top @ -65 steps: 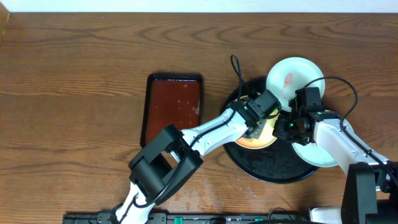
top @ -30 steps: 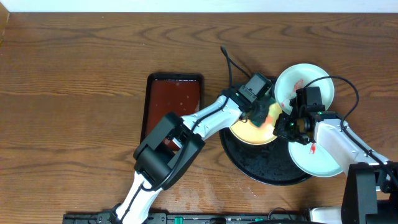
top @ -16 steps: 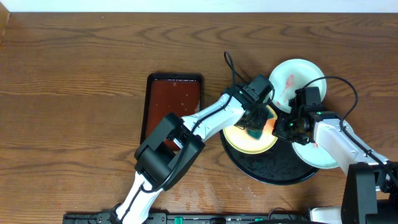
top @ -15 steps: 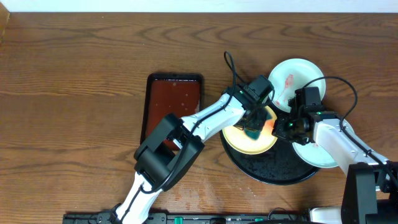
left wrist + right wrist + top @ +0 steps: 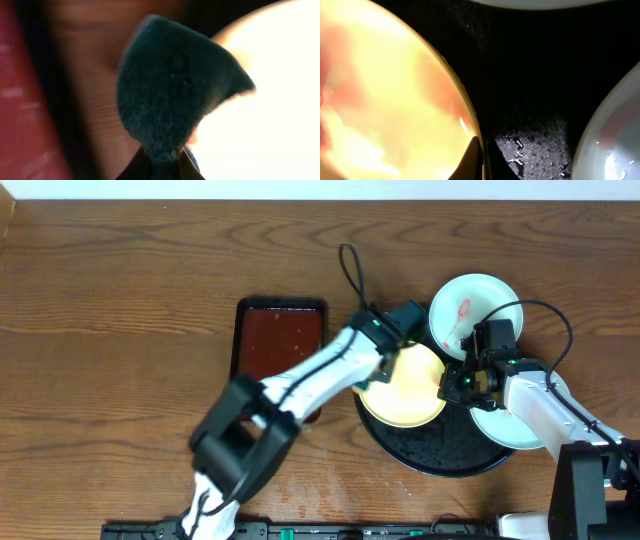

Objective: Clean dirty plates on tray and stack at the side

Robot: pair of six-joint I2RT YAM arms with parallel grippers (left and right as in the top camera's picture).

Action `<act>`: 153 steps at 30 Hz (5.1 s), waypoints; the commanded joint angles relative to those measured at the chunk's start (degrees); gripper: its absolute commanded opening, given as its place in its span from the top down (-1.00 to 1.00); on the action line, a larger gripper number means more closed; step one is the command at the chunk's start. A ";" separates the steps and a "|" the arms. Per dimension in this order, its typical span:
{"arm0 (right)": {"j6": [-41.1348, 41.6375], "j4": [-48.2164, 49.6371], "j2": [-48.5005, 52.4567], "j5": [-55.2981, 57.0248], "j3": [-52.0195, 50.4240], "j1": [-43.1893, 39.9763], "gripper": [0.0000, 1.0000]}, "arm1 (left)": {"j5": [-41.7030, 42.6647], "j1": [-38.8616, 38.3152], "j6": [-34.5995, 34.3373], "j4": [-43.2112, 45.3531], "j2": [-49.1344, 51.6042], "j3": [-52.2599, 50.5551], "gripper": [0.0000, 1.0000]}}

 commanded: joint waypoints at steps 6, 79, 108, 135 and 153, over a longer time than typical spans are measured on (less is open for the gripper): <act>-2.80 0.55 0.31 2.10 0.02 -0.11 0.89 | -4.83 10.49 -0.31 -7.39 -9.73 -0.46 0.85; -33.68 0.61 -25.75 75.89 5.01 48.19 0.98 | 8.39 20.17 2.51 -3.32 -26.67 -12.09 -0.64; -31.98 0.63 -24.83 76.28 4.98 47.47 0.98 | 8.39 20.17 2.49 -3.32 -26.67 -12.09 -0.65; 3.63 4.17 -22.36 9.09 7.28 -36.68 0.98 | 8.39 20.17 2.49 -3.32 -26.67 -12.09 -0.65; -0.26 17.62 6.25 3.30 7.30 -54.34 0.71 | 8.39 20.17 2.51 -3.32 -26.67 -12.09 -0.65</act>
